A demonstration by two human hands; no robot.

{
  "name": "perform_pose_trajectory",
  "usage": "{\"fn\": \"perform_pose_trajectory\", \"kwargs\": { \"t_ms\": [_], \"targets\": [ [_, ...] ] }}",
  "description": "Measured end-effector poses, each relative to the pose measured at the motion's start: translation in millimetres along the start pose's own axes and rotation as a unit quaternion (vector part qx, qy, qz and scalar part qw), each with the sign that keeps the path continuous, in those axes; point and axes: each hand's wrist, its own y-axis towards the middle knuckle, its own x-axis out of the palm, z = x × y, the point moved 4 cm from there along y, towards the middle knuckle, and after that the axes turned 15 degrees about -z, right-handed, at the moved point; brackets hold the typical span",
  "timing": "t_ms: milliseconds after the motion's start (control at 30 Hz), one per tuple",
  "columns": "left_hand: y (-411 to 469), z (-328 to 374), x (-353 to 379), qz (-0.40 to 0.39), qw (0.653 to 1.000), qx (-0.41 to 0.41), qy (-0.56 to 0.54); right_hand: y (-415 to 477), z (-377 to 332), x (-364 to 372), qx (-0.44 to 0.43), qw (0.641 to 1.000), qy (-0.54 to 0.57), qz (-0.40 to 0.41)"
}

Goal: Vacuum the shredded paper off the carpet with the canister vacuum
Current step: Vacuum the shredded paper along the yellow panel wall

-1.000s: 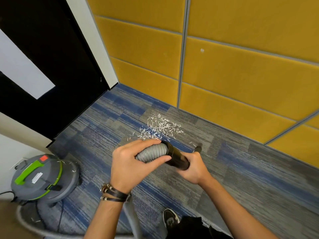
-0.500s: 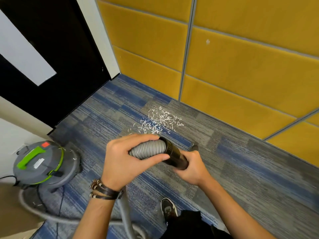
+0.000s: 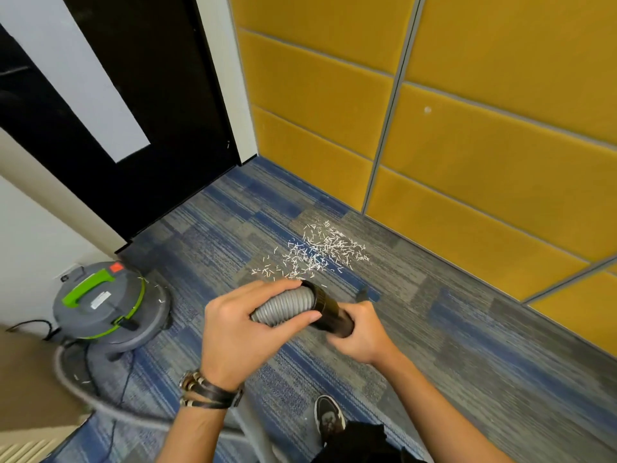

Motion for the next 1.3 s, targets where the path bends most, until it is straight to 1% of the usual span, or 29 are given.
{"fn": "perform_pose_trajectory", "kwargs": {
  "t_ms": [167,333,400,567,700,800,900,1033,1167,1300],
  "targets": [
    [-30.1,-8.9,-40.0,0.024,0.999,-0.032,0.035,31.5,-20.2,45.3,-0.01,0.998,0.012,-0.058],
    [-68.6,-20.0,-91.0,0.063,0.993,-0.079,0.068,58.2,-60.6,91.0,-0.038,0.992,0.002,-0.12],
    [-85.2,-24.0,-109.7,0.083,0.988,-0.097,0.082,64.9,-76.1,110.2,-0.047,0.99,-0.007,-0.132],
    [-109.3,-30.0,-130.1,0.091,0.988,-0.095,0.087,67.7,-95.8,140.5,-0.06,0.989,0.004,-0.135],
    [-123.5,-35.7,-144.1,0.09,0.991,-0.088,0.054,62.3,-101.4,156.0,-0.064,0.986,-0.004,-0.156],
    [-133.7,-38.3,-151.5,0.084,0.992,-0.08,0.049,54.1,-105.8,164.7,-0.065,0.987,-0.013,-0.145],
    [-143.4,-41.6,-156.6,0.086,0.991,-0.076,0.068,51.2,-110.0,173.1,-0.072,0.99,-0.004,-0.121],
    [-160.4,-49.7,-168.5,0.105,0.987,-0.078,0.09,57.6,-127.3,192.8,-0.081,0.988,-0.002,-0.13],
    [-170.8,-54.7,-176.7,0.122,0.986,-0.078,0.084,66.5,-142.1,204.0,-0.093,0.985,-0.006,-0.147],
    [-174.9,-56.1,-172.2,0.11,0.989,-0.077,0.063,58.8,-133.8,205.5,-0.088,0.986,0.012,-0.142]
  ]
}}
